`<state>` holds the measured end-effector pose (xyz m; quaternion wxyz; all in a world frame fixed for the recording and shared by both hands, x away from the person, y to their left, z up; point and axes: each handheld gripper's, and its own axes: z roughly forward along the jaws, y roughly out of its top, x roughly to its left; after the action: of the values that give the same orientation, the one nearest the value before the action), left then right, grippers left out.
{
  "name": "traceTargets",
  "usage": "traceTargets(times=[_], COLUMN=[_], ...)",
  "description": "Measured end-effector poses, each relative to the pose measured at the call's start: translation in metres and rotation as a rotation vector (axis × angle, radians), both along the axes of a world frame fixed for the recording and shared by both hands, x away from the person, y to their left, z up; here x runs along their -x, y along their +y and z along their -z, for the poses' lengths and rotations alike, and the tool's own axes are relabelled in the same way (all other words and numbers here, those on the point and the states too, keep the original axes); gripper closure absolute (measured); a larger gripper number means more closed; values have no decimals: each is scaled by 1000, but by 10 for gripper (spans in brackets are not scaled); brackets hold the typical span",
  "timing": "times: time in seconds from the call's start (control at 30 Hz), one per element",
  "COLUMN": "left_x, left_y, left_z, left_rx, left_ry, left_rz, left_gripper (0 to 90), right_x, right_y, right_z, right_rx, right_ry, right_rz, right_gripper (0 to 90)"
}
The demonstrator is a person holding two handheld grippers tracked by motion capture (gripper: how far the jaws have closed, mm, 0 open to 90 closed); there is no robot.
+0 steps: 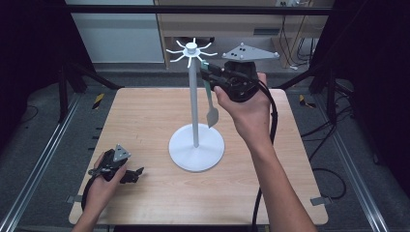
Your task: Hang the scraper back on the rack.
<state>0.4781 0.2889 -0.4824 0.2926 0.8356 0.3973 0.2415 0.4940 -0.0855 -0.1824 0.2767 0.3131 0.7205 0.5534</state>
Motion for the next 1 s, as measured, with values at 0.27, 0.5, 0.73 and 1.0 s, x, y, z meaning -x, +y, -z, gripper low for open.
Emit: traceTargets(times=[0.27, 0.5, 0.73, 1.0], left_x=[0, 0, 0, 0], left_y=[0, 0, 0, 0], left_z=[0, 0, 0, 0], left_rx=[2, 2, 1, 1], left_ry=[2, 1, 0, -1], left_rz=[0, 0, 0, -1], left_gripper=[39, 39, 39, 39], right_x=[0, 0, 4, 9], right_y=[1, 0, -6, -20], right_z=[0, 0, 1, 8], right_rx=[-3, -4, -2, 4], right_ry=[4, 8, 12, 24], right_rz=[5, 4, 9, 35], right_gripper=[739, 725, 698, 696])
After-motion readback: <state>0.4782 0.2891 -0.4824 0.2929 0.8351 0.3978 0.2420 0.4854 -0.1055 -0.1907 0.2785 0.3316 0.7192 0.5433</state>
